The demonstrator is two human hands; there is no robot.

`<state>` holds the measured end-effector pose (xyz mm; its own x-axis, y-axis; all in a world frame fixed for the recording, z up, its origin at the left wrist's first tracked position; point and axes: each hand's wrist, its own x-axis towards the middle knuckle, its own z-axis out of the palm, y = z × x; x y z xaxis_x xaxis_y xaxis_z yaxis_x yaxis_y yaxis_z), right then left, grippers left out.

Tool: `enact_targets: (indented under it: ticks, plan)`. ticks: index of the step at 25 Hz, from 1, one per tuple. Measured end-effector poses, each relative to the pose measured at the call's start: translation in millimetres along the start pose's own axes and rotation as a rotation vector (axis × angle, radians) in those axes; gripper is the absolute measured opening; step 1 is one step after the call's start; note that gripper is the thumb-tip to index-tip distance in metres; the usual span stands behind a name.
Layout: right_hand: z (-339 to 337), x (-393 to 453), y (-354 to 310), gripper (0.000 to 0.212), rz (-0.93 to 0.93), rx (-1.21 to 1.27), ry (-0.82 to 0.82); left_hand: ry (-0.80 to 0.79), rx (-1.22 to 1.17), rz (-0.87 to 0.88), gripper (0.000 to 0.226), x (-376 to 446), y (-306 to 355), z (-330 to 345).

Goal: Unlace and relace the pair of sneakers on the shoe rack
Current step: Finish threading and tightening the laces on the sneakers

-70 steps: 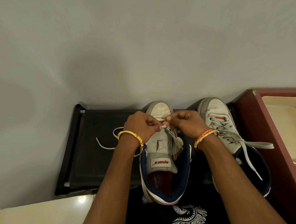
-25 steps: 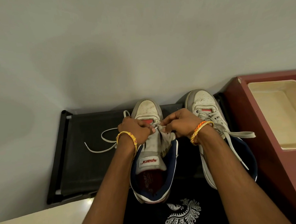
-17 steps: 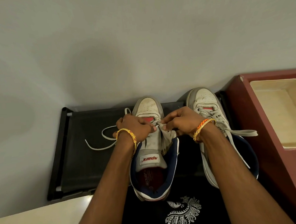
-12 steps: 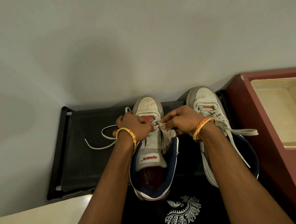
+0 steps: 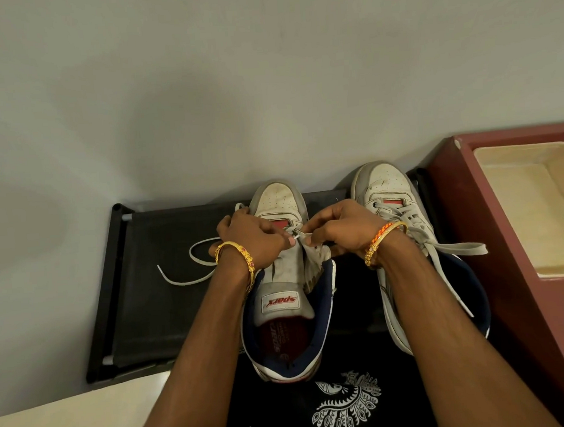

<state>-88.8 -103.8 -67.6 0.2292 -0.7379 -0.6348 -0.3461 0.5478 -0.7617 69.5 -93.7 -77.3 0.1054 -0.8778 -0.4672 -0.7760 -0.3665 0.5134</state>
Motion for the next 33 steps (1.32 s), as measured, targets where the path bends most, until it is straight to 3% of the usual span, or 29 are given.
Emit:
enact_targets:
  ticks: [5, 17, 21, 26, 28, 33]
  plan:
    - [0, 1, 1, 0.015, -0.003, -0.006, -0.003, -0.006, 0.1, -0.022, 0.016, 7, -4, 4]
    - [0, 2, 3, 0.018, -0.006, -0.003, -0.004, 0.004, 0.001, 0.004, 0.019, 1, -2, 0]
    - [0, 1, 1, 0.016, -0.009, -0.007, -0.002, -0.008, -0.015, -0.007, 0.004, 0, -1, 0]
    - [3, 1, 1, 0.003, 0.01, 0.095, 0.024, 0.024, 0.007, -0.008, 0.007, 4, 0, 5]
    - [4, 2, 3, 0.01, 0.009, 0.137, 0.049, 0.046, -0.023, 0.014, 0.009, 4, 0, 7]
    - [12, 1, 4, 0.005, -0.071, 0.0, 0.129, -0.017, -0.13, 0.018, 0.021, -3, 1, -3]
